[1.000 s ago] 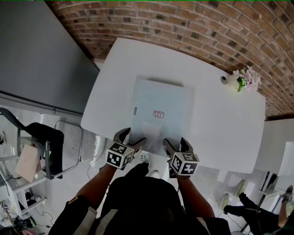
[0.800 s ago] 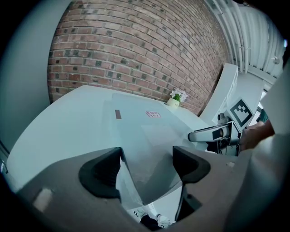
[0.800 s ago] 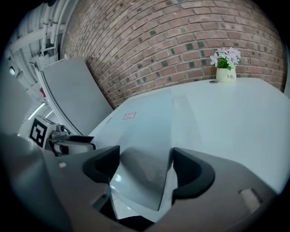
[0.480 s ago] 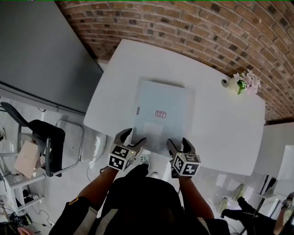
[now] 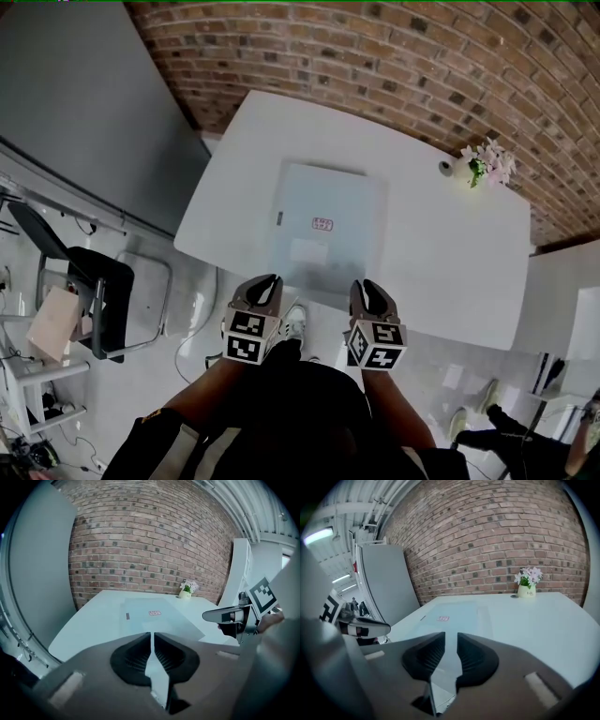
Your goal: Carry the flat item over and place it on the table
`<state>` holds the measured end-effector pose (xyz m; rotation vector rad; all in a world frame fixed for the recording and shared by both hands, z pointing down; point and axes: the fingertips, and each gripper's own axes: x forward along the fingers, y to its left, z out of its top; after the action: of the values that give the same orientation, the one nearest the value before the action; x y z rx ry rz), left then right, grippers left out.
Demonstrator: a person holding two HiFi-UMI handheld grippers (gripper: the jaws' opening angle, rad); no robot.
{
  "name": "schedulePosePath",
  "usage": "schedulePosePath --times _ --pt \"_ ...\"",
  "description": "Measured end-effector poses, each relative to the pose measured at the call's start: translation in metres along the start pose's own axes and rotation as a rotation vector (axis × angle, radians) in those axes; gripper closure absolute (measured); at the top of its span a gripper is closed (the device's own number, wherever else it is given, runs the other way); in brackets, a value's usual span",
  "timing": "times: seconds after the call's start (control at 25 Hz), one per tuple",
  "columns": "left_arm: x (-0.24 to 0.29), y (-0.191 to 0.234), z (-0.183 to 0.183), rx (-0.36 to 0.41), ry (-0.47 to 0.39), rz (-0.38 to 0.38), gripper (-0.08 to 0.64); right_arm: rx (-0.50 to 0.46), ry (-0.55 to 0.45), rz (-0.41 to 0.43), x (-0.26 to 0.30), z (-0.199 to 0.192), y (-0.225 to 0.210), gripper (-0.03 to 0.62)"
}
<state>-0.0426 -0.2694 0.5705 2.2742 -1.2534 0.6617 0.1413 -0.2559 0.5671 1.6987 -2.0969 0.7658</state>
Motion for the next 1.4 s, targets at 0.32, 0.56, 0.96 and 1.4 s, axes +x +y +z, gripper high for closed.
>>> schedulePosePath --times 0.32,0.56,0.96,1.4 --pt "-0.043 -0.055 0.0 0.028 -0.012 -0.002 0.557 -0.103 -0.025 0.04 -0.053 0.005 0.034 0.595" --pt "-0.078 -0.098 0.001 0.042 -0.069 -0.006 0.557 -0.147 -0.067 0.089 -0.103 0.0 0.052 0.592" --pt "-0.153 -0.153 -0.023 0.051 -0.133 0.06 0.557 -0.165 -0.114 0.169 -0.182 -0.03 0.076 0.591" --pt "-0.233 -0.165 -0.042 0.115 -0.127 0.188 0.557 -0.128 -0.2 0.298 -0.228 -0.04 0.123 0.591"
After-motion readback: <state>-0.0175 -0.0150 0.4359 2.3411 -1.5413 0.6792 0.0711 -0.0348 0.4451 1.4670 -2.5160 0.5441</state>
